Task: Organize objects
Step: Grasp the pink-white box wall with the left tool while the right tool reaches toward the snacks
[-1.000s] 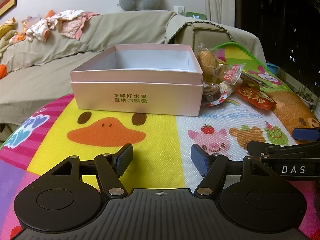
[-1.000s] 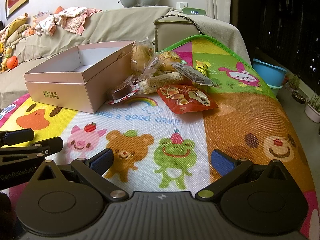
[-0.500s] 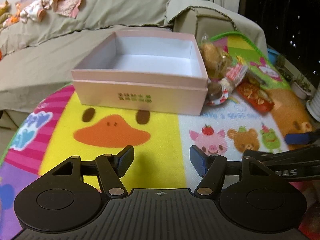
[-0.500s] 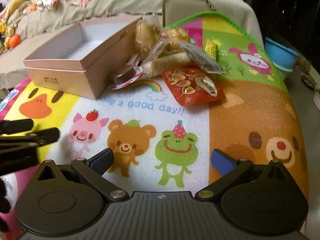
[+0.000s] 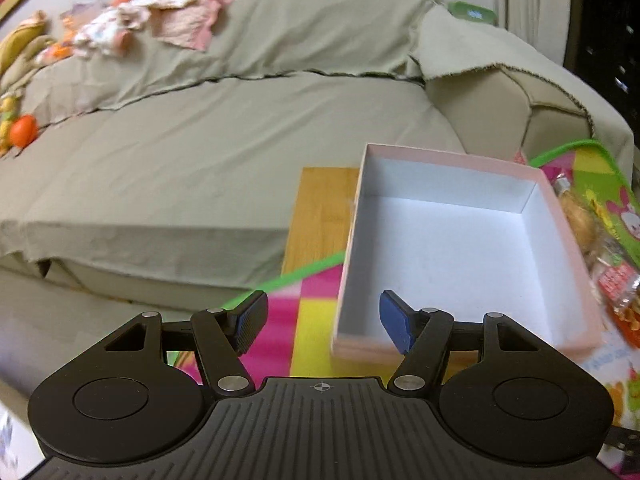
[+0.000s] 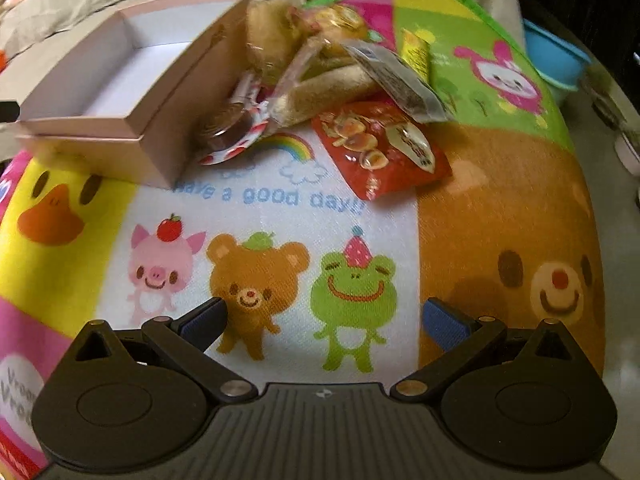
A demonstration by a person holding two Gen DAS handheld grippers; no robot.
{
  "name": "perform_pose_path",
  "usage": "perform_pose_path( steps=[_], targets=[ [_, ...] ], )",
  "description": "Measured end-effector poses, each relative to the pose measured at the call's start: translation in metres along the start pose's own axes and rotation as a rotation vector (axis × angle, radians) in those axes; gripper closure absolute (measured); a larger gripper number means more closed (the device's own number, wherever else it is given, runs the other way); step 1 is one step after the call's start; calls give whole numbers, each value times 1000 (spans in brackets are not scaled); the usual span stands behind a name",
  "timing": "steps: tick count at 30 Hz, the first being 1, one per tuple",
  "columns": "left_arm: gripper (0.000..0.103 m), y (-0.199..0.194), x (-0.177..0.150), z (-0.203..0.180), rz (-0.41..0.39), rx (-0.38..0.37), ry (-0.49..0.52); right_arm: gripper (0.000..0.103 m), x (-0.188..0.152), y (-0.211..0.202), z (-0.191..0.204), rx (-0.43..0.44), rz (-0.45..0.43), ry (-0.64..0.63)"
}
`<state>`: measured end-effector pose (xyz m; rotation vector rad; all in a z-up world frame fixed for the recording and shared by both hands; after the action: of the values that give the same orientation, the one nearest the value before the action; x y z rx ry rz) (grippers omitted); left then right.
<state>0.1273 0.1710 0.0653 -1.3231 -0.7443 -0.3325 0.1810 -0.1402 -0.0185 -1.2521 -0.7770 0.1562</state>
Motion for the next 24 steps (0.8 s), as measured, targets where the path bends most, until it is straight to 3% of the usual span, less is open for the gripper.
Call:
perform_pose_path(
  steps=[4,10,12,14,17,19,22,24],
  targets=[
    [39,35,7,-4,95,-83,53,0,2,0,1,-31,48,73],
    [41,48,0,-18,148,-163,64,0,10,-7,7,-47,162,177],
    [41,48,-2,-19,144,-161,74,1,19,-28,14,-83,101,178],
    [45,50,-2,-17,147,-151,71,1,33,-63,18,-139,-18,153],
    [65,49,-1,-15,149,-86,62,1,59,-111,20,-212,-206,62],
    [84,48,-2,-13,158,-36,43,1,75,-124,16,-241,-290,-35],
    [91,42,-6,-10,153,0,0,2,86,-117,7,-181,-305,-87],
    [93,40,-10,-7,164,18,-78,12,88,-100,1,-134,-289,-105]
  ],
)
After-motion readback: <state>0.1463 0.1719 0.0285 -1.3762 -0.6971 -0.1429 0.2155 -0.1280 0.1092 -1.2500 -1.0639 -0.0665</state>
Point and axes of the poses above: each gripper's, at about its wrist camera, not at the fingertips, and y roughly the way its jaws point, z to its left, x to its top, the point moved 3 cm from there along y, roughly the way its jaws point, and after that the axes turned 3 degrees about -x, right-handed, at the moved point
